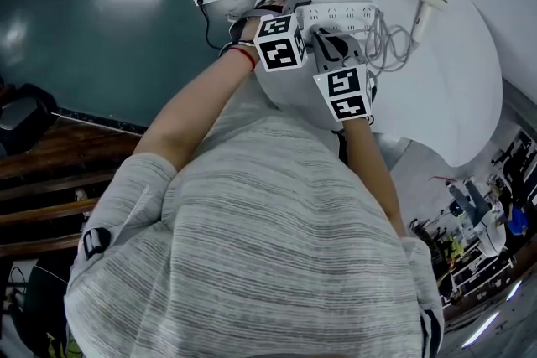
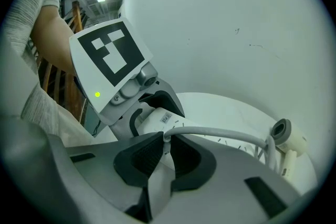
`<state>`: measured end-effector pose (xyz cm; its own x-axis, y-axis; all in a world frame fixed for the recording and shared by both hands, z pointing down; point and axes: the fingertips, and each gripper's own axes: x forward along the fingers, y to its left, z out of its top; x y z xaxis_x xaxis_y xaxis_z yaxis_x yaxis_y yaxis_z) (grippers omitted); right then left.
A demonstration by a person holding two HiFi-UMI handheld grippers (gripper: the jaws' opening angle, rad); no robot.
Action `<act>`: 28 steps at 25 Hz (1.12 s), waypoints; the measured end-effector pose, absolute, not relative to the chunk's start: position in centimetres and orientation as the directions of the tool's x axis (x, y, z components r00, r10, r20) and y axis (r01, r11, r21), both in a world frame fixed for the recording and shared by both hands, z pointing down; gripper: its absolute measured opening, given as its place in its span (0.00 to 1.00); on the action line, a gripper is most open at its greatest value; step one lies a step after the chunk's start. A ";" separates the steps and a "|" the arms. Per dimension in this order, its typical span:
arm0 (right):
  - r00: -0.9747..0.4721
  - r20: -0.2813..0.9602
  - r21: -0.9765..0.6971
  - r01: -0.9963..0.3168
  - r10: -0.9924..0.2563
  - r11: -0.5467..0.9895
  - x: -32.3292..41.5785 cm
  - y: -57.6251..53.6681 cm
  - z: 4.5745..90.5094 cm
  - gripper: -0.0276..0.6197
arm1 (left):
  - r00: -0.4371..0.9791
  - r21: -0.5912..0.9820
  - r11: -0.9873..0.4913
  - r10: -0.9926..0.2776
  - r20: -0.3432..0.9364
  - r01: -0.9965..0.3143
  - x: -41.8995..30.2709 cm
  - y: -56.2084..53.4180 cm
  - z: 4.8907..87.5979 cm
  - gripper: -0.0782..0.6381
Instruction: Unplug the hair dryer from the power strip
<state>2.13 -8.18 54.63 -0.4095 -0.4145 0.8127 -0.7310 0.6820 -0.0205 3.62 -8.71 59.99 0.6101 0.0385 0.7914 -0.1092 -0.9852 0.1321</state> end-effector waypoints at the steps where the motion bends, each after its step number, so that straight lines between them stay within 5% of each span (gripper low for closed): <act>1: -0.408 0.815 -0.021 -0.731 -0.413 0.682 2.1 -8.1 54.6 0.13 | 0.611 0.132 -0.985 0.040 0.790 -0.107 3.6 -8.7 60.0 0.75; 20: -0.397 0.825 -0.067 -0.776 -0.402 0.627 2.1 -8.8 54.3 0.13 | 0.603 0.133 -0.984 0.035 0.797 -0.120 3.6 -8.8 60.1 0.76; 28: -0.424 0.742 0.029 -0.753 -0.519 0.657 0.9 -10.5 49.6 0.13 | 0.606 0.129 -0.985 0.035 0.795 -0.113 3.5 -8.9 60.0 0.76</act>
